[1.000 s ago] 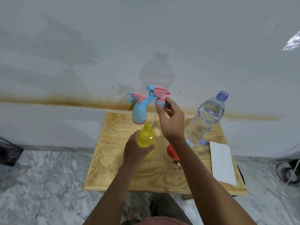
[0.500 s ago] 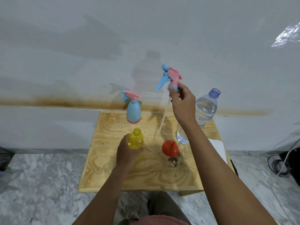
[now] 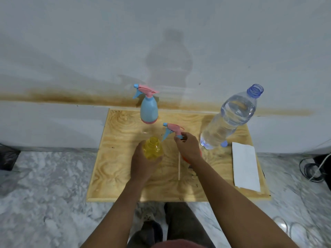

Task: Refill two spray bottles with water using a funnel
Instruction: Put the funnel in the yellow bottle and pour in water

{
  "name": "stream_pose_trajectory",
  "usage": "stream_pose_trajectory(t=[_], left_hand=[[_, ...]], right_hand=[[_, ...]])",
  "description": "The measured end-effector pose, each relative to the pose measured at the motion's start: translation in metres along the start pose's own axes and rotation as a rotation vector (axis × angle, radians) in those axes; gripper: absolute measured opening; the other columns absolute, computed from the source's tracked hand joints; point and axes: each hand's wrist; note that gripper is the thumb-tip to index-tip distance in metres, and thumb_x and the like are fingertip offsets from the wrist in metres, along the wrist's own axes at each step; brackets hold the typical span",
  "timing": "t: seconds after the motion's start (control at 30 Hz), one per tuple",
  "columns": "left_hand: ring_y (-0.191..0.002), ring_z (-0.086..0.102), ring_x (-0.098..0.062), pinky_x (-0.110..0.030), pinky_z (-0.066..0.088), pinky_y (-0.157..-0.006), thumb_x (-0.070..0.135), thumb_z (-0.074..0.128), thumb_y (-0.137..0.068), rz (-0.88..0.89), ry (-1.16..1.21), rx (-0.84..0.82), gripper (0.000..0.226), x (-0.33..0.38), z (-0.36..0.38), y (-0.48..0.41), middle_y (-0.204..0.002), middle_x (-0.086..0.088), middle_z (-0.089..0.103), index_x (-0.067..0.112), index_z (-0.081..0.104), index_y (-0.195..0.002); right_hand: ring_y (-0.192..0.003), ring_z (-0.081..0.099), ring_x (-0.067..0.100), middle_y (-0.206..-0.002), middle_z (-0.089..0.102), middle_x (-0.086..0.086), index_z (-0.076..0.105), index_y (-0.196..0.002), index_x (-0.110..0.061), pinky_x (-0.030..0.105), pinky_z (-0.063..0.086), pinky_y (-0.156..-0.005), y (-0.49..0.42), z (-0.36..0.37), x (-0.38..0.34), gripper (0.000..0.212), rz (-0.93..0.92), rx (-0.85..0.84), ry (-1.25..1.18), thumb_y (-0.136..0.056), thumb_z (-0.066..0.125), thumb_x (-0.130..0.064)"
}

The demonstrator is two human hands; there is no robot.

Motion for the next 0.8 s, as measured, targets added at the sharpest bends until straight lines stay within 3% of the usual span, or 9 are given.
stream_pose_trajectory(t=[0.13, 0.2, 0.3, 0.4, 0.6, 0.8], left_hand=[[-0.094, 0.063, -0.013, -0.027, 0.05, -0.077, 0.035, 0.09, -0.065, -0.012, -0.005, 0.0, 0.067, -0.004, 0.003, -0.002, -0.107, 0.008, 0.065, 0.024, 0.056, -0.122], [-0.096, 0.063, -0.014, -0.028, 0.05, -0.078, 0.036, 0.09, -0.064, -0.009, -0.023, 0.006, 0.069, -0.007, 0.004, -0.001, -0.109, 0.007, 0.066, 0.024, 0.056, -0.122], [-0.105, 0.062, -0.015, -0.029, 0.051, -0.086, 0.039, 0.091, -0.064, -0.001, -0.039, 0.016, 0.078, -0.012, 0.005, 0.0, -0.117, 0.004, 0.065, 0.02, 0.054, -0.129], [-0.108, 0.061, -0.016, -0.033, 0.052, -0.09, 0.042, 0.09, -0.064, 0.002, -0.054, 0.022, 0.082, -0.012, 0.005, 0.0, -0.12, 0.002, 0.063, 0.019, 0.052, -0.133], [-0.102, 0.061, -0.013, -0.024, 0.048, -0.082, 0.038, 0.09, -0.065, 0.016, -0.032, 0.015, 0.074, -0.01, 0.004, 0.003, -0.114, 0.005, 0.063, 0.022, 0.054, -0.127], [-0.097, 0.057, -0.008, -0.01, 0.038, -0.074, 0.035, 0.091, -0.066, 0.027, -0.023, 0.015, 0.072, -0.005, 0.004, 0.005, -0.112, 0.008, 0.061, 0.022, 0.054, -0.126]], right_hand=[[-0.064, 0.056, 0.005, -0.073, 0.064, -0.006, 0.07, -0.09, -0.012, 0.015, 0.037, -0.052, -0.008, 0.016, 0.017, 0.018, 0.045, -0.052, 0.039, -0.089, 0.065, -0.029], [-0.058, 0.052, 0.002, -0.069, 0.062, -0.006, 0.069, -0.087, -0.01, 0.016, 0.036, -0.052, -0.009, 0.025, 0.024, 0.018, 0.057, -0.067, 0.028, -0.089, 0.067, -0.028], [-0.073, 0.057, 0.008, -0.085, 0.065, -0.002, 0.067, -0.105, -0.009, 0.017, 0.036, -0.058, -0.009, 0.031, 0.03, 0.019, 0.063, -0.042, 0.035, -0.09, 0.064, -0.02], [-0.076, 0.056, 0.011, -0.09, 0.063, -0.001, 0.064, -0.111, -0.008, 0.016, 0.036, -0.059, -0.006, 0.033, 0.028, 0.021, 0.06, -0.019, 0.042, -0.092, 0.061, -0.017], [-0.1, 0.059, 0.024, -0.111, 0.062, 0.01, 0.062, -0.118, -0.006, 0.029, 0.041, -0.079, -0.005, 0.036, 0.034, 0.029, 0.073, -0.002, 0.121, -0.094, 0.058, -0.022], [-0.113, 0.055, 0.024, -0.127, 0.056, 0.01, 0.057, -0.13, -0.007, 0.026, 0.038, -0.086, 0.005, 0.024, 0.025, 0.035, 0.035, 0.002, 0.179, -0.097, 0.055, -0.019]])
Point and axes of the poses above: each hand's wrist, its own y-axis away from the middle knuckle, its own z-axis out of the palm, x = y × z
